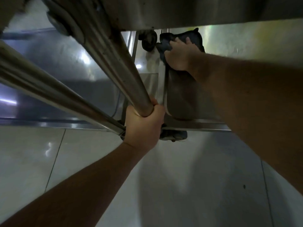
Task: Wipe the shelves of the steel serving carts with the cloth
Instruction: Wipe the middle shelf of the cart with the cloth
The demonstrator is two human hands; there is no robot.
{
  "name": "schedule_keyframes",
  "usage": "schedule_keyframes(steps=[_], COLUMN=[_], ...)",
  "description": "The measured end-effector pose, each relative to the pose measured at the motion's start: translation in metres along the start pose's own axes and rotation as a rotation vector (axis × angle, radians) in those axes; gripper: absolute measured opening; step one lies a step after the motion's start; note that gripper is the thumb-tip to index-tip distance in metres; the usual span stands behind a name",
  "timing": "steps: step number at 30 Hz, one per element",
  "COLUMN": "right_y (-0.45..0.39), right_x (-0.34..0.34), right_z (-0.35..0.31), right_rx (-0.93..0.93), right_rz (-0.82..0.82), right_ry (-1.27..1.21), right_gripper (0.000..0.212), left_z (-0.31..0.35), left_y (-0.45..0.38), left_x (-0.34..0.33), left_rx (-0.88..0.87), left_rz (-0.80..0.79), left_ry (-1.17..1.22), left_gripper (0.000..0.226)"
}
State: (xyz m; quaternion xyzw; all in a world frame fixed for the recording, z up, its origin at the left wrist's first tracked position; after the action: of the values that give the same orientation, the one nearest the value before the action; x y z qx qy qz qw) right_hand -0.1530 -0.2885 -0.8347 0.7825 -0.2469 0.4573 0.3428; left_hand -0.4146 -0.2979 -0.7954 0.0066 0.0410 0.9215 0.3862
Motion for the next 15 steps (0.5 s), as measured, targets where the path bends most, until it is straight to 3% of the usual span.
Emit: schedule_keyframes(steps=[6, 11, 13, 15], right_y=[0.077, 0.184, 0.187, 0.158], right_x=[-0.025, -0.062, -0.061, -0.050], right_z=[-0.007, 0.014, 0.023, 0.022], right_rx=[0.136, 0.453, 0.572, 0.556], right_rz=[0.109, -0.002, -0.071, -0.037], right_ry=[0.054, 0.130, 0.179, 0.173], right_gripper=[0.063, 0.068, 0.068, 0.066], left_z=[0.000, -0.001, -0.001, 0.000], left_y=[-0.002, -0.002, -0.002, -0.002], left_x=[0.002, 0.001, 0.002, 0.001], left_rx=[-0.023, -0.020, -0.019, -0.036], left_rz=[-0.026, -0.014, 0.001, 0.005], left_ry=[-0.045, 0.021, 0.016, 0.001], left_gripper=[0.018, 0.011, 0.012, 0.016])
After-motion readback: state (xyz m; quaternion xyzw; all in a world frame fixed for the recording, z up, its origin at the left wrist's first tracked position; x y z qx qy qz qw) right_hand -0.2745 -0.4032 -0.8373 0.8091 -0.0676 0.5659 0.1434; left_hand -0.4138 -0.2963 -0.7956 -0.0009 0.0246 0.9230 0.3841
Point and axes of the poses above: each hand's wrist, its own y-axis away from the middle knuckle, its own x-axis out of the back of the hand, z = x × y, the point moved 4 cm from there along -y, towards the middle knuckle, and after that the axes turned 3 degrees about -z, right-handed, at the moved point
